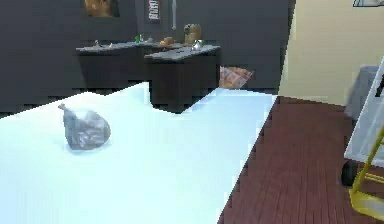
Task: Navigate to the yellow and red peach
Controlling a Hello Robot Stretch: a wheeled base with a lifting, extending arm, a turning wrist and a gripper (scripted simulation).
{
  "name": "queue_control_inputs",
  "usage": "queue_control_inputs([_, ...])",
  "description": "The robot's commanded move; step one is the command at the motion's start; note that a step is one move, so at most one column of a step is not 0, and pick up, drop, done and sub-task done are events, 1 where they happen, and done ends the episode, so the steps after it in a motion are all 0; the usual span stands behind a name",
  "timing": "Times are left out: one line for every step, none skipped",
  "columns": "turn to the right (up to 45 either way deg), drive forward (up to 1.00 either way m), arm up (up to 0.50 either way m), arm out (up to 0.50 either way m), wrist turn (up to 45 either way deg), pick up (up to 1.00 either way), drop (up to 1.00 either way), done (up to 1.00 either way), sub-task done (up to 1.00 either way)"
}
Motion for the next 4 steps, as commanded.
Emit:
queue_control_inputs([-45.0, 0.0, 0.0, 0.0, 0.0, 0.0, 0.0, 0.0, 0.0])
queue_control_inputs([0.0, 1.0, 0.0, 0.0, 0.0, 0.0, 0.0, 0.0, 0.0])
queue_control_inputs([-3.0, 0.0, 0.0, 0.0, 0.0, 0.0, 0.0, 0.0, 0.0])
queue_control_inputs([0.0, 1.0, 0.0, 0.0, 0.0, 0.0, 0.0, 0.0, 0.0])
